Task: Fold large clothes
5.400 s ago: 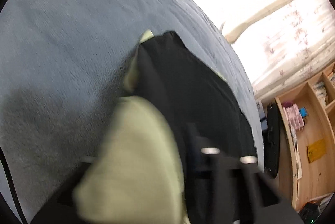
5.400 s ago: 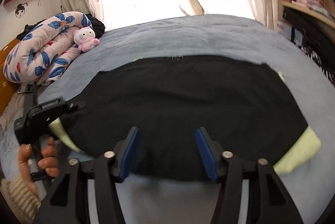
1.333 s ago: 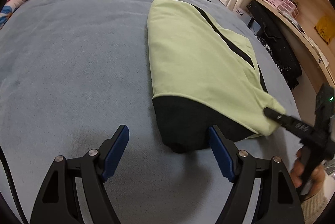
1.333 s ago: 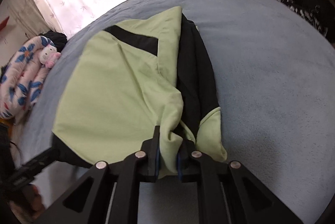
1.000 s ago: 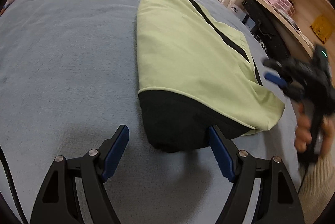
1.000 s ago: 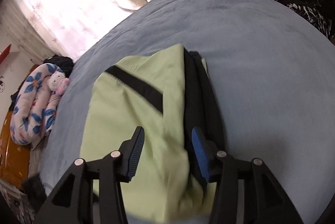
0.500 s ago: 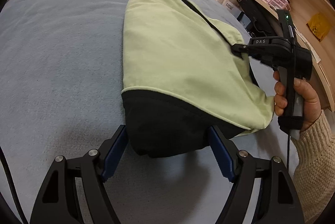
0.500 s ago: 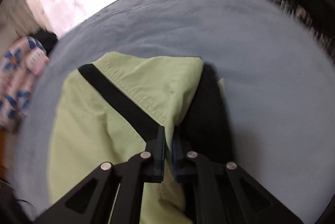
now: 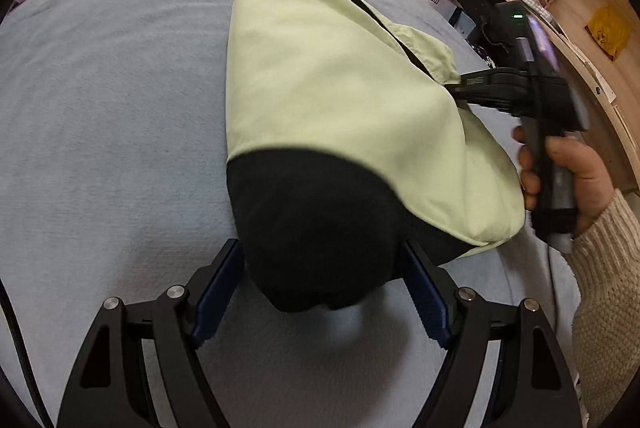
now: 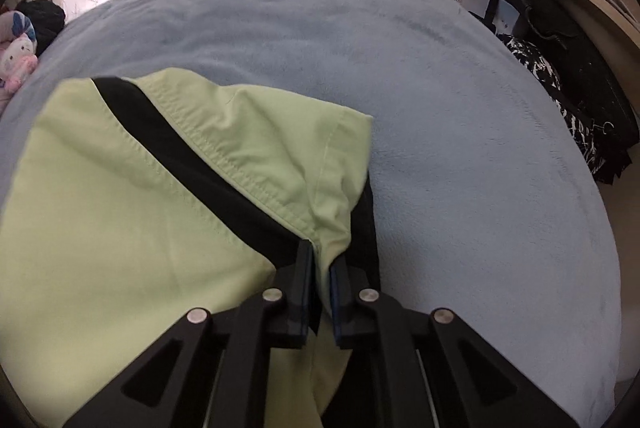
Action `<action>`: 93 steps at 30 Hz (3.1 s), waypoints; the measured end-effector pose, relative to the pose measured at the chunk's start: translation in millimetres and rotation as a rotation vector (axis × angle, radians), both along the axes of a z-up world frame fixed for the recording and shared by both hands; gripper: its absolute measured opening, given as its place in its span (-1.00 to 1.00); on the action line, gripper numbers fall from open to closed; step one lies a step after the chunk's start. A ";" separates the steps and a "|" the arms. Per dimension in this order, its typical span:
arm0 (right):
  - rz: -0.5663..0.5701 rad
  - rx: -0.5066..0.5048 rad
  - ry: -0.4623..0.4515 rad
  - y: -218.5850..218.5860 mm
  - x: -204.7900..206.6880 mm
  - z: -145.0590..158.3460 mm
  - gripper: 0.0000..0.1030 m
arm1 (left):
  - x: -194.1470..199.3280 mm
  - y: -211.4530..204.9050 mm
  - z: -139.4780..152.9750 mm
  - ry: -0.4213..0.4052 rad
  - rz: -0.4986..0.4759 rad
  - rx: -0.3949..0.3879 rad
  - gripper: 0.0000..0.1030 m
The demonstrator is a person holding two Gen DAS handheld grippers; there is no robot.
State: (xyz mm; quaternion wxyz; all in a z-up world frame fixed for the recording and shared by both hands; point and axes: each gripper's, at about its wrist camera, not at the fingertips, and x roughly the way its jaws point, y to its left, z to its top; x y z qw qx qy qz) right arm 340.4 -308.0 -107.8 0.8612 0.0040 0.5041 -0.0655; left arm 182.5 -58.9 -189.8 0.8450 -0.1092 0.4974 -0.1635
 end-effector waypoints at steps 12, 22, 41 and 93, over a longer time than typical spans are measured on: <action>0.117 0.317 -0.116 41.4 -73.2 42.8 -0.52 | 9.9 3.9 84.5 -0.172 0.043 0.015 0.51; -0.062 0.115 -0.059 5.5 -99.5 -8.4 -0.64 | 69.6 -12.3 36.3 -0.107 0.109 0.156 -0.06; -0.225 0.310 -0.081 -31.7 -141.3 7.3 -0.26 | 50.0 -15.9 52.2 -0.083 0.099 0.134 0.10; 0.063 0.479 0.146 -65.1 -57.7 22.0 0.36 | 116.3 35.6 29.7 0.193 -0.162 -0.123 0.57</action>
